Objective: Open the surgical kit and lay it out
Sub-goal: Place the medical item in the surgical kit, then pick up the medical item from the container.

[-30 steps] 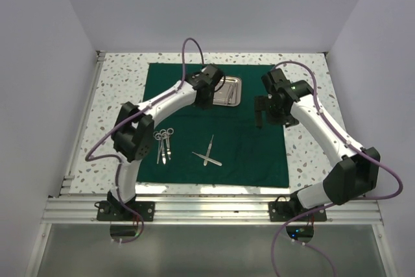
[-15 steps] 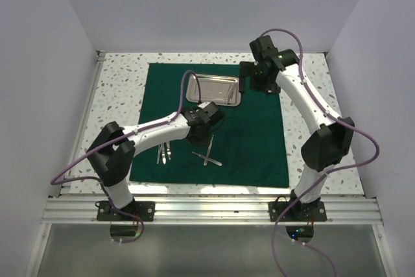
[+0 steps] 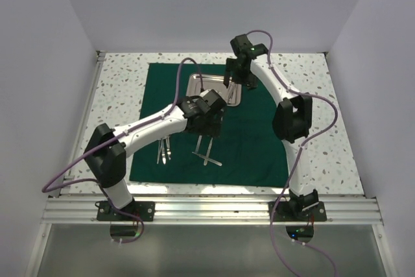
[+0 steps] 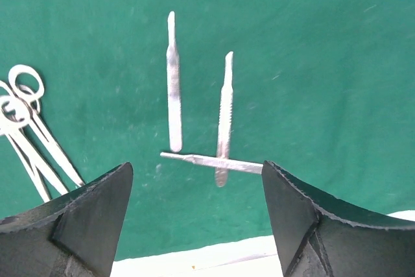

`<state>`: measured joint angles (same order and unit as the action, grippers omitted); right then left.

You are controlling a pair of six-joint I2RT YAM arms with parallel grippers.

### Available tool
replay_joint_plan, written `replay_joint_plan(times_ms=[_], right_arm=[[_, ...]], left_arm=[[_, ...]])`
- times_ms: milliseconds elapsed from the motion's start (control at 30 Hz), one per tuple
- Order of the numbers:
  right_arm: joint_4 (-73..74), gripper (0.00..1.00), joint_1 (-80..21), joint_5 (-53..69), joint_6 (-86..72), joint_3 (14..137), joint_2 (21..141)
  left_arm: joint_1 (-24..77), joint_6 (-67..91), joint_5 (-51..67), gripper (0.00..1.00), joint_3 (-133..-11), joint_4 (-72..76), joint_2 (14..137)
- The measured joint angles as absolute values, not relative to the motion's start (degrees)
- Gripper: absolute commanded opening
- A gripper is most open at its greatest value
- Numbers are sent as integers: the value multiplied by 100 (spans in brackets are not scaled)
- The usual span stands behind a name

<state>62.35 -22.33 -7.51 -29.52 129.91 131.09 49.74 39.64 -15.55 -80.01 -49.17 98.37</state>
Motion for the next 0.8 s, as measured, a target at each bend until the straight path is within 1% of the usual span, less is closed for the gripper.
replay_joint_plan(times_ms=[100,133,167,200,233,300,400,633,733,800], right_arm=[[6283,65,-2233,-779,-2993,13157,13498],[6294,61,-2233,-794,-3015,13198,13594],[6298,56,-2233,-799,-3037,13233,13675],[6296,48,-2233,-799,-3046,13246,13736],[6298,46,-2233,-797,-3048,13253,13795],[6302,42,-2233,-797,-3072,13277,13876],[6313,42,-2233,-810,-3081,13388,14035],[6307,39,-2233,-908,-3085,13561,14444],[6318,36,-2233,-945,-3087,13684,14626],[6302,30,-2233,-954,-3098,13773,14665]], left_arm=[[4869,3826,-1551,84,-8272,-5002,9743],[4794,3780,-1531,84,-8302,-5022,9684],[4711,3754,-1518,84,-8307,-5035,9636],[4591,3701,-1494,84,-8307,-5050,9579],[4429,3649,-1474,83,-8307,-5059,9533],[4198,3577,-1433,83,-8305,-5061,9509],[3909,3454,-1393,83,-8302,-5072,9509],[3815,3092,-1330,82,-8305,-5072,9603],[3756,2967,-1302,82,-8305,-5072,9668],[3691,2884,-1278,81,-8305,-5072,9686]])
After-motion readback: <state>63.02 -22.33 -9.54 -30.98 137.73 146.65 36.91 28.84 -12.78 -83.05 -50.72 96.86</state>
